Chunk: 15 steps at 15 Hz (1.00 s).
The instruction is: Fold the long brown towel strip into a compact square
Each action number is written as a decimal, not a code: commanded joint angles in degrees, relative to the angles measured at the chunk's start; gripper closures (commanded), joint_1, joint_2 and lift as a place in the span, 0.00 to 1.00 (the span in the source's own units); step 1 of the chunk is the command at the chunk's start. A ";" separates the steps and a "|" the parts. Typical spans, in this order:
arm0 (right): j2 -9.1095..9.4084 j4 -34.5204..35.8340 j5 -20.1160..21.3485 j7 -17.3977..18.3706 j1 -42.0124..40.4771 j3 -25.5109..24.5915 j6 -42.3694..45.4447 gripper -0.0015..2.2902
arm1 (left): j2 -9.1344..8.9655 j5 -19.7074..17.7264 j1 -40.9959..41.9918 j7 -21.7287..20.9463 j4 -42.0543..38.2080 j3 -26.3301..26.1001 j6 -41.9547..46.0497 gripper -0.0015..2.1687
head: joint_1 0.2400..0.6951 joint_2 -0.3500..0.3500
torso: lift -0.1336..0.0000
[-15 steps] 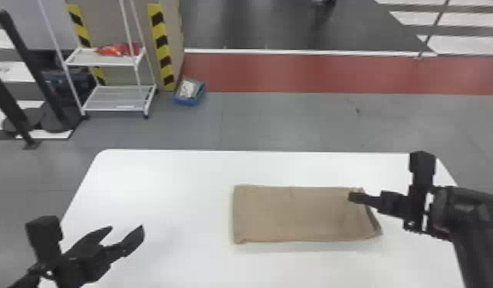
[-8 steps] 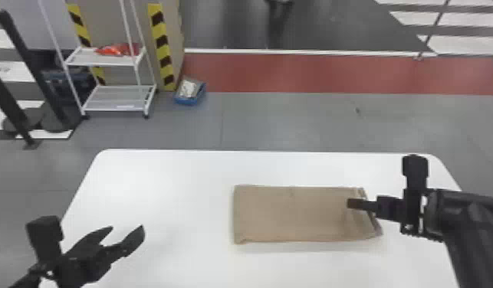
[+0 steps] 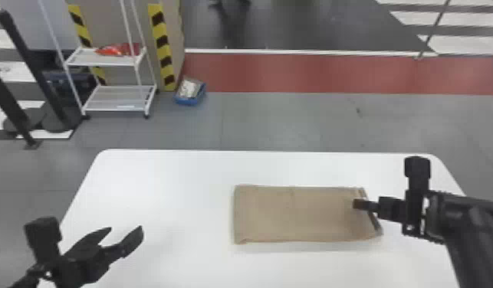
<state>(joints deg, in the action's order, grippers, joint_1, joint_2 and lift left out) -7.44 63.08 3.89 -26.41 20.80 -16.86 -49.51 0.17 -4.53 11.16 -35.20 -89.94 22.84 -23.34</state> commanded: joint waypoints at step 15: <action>-0.47 13.30 -10.13 -0.93 -5.42 -5.73 -7.06 0.51 | -0.32 -0.04 0.00 -0.48 0.11 1.24 0.17 0.04 | 1.00 0.49 | 1.00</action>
<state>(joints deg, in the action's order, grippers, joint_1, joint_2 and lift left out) -7.61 78.23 -6.76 -27.41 14.71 -22.09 -56.93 0.17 -4.57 11.16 -35.66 -89.91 24.02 -23.34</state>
